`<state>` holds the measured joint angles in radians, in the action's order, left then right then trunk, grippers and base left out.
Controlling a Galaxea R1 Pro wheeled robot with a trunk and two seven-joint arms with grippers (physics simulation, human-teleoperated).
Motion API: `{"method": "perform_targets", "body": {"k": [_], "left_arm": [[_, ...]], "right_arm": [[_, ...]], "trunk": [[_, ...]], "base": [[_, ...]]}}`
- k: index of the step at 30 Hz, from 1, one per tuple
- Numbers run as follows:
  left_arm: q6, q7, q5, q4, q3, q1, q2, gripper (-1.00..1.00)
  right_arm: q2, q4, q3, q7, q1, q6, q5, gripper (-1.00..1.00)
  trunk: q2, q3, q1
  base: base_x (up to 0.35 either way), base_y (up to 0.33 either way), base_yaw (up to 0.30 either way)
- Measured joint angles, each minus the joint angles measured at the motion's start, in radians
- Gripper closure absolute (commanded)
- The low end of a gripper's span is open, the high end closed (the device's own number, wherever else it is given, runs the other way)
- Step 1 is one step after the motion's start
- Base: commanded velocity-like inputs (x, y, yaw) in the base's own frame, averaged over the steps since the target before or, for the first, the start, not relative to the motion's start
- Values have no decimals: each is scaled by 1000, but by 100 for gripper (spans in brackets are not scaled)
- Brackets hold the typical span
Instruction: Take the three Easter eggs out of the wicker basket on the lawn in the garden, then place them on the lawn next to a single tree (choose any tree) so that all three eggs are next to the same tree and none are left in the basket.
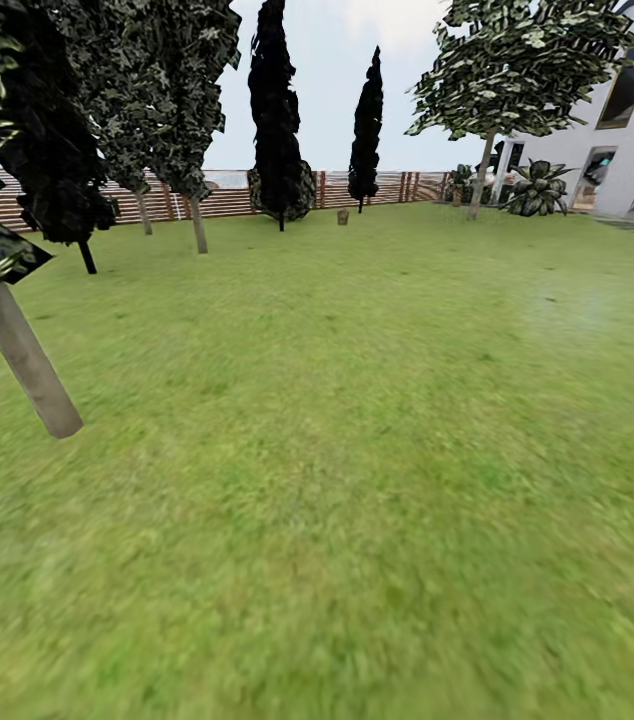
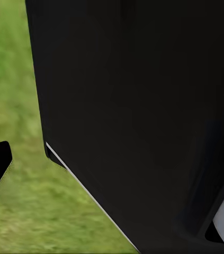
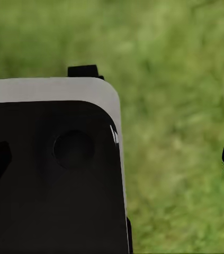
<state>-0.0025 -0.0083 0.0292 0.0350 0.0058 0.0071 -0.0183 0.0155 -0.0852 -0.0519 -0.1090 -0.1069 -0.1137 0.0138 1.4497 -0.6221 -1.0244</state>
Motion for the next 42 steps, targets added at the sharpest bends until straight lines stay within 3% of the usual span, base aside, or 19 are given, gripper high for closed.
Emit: {"method": "perform_targets", "body": {"k": [42], "left_arm": [[0,0,0,0,0,0,0,-100]], "right_arm": [[0,0,0,0,0,0,0,-100]], "trunk": [[0,0,0]], "base": [[341,0,0]]}}
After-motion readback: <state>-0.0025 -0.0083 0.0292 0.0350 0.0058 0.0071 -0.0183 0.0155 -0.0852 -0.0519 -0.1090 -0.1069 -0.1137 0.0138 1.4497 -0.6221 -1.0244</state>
